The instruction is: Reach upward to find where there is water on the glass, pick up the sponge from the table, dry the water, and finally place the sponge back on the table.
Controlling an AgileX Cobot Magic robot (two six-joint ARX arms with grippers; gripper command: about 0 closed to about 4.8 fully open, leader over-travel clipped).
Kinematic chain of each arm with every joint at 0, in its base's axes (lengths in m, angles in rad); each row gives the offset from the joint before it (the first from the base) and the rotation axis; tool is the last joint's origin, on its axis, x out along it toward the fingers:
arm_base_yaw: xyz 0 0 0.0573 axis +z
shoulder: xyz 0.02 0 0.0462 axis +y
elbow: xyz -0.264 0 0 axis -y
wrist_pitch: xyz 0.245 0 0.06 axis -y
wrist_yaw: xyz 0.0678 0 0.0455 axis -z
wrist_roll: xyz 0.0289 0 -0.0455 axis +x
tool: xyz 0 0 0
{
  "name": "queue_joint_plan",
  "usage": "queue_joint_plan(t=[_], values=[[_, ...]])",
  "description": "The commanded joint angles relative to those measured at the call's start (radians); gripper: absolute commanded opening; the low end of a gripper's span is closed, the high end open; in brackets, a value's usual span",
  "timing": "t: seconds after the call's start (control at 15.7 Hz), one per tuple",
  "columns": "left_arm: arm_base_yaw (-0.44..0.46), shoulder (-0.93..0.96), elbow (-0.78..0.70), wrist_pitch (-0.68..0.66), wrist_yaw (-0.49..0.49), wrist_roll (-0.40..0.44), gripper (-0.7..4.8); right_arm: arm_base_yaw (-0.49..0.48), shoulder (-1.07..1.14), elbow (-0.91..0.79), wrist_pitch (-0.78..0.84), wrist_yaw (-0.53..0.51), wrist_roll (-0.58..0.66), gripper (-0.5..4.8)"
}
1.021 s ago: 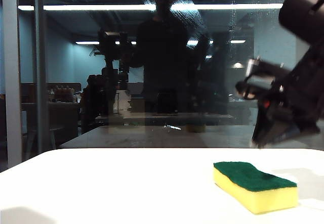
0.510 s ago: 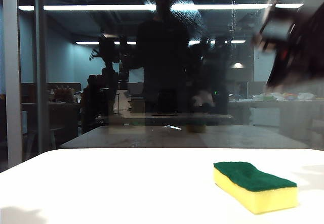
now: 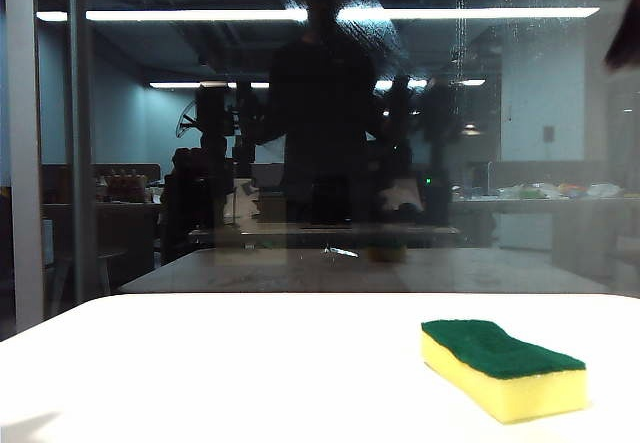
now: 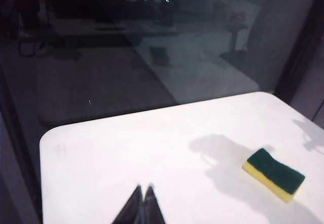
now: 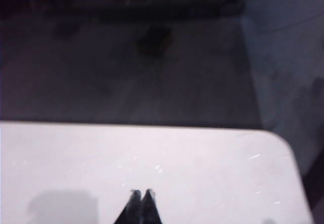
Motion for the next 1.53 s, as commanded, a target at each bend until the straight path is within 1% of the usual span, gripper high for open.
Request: queue_joint_plan(t=[0.06, 0.19, 0.26, 0.45, 0.51, 0.64, 0.7, 0.96, 1.08, 1.34, 1.4, 1.53], values=[[0.001, 0.0, -0.04, 0.098, -0.012, -0.015, -0.04, -0.034, -0.084, -0.028, -0.008, 0.002, -0.01, -0.07], [0.001, 0.0, -0.075, 0.152, -0.021, -0.043, -0.05, -0.076, -0.153, -0.079, -0.008, -0.004, -0.009, -0.07], [0.001, 0.0, -0.105, 0.201, -0.024, -0.063, -0.05, -0.096, -0.189, -0.114, -0.007, -0.029, -0.01, -0.07], [0.001, 0.0, -0.172, 0.311, -0.029, -0.083, -0.04, -0.105, -0.247, -0.177, -0.009, -0.027, -0.01, -0.07], [0.001, 0.0, -0.21, 0.372, -0.058, -0.103, -0.04, -0.106, -0.271, -0.201, -0.008, -0.027, -0.01, -0.07], [0.001, 0.0, -0.26, 0.436, -0.107, -0.102, -0.05, -0.105, -0.31, -0.238, -0.007, -0.027, -0.009, -0.07], [0.001, 0.0, -0.282, 0.465, -0.113, -0.102, -0.05, -0.106, -0.333, -0.256, -0.007, -0.026, -0.009, -0.07], [0.001, 0.0, -0.353, 0.544, -0.114, -0.101, -0.04, -0.106, -0.45, -0.294, -0.009, -0.024, -0.009, -0.07], [0.001, 0.0, -0.389, 0.585, -0.114, -0.101, -0.04, -0.107, -0.515, -0.314, -0.01, -0.003, -0.01, -0.07], [0.001, 0.0, -0.465, 0.706, -0.114, -0.101, -0.05, -0.106, -0.631, -0.383, -0.016, -0.002, -0.009, -0.07], [0.001, 0.0, -0.497, 0.758, -0.114, -0.101, -0.05, -0.107, -0.669, -0.413, -0.015, -0.001, -0.009, -0.07], [0.001, 0.0, -0.528, 0.792, -0.114, -0.101, -0.04, -0.106, -0.726, -0.454, -0.015, -0.001, -0.01, -0.07]])
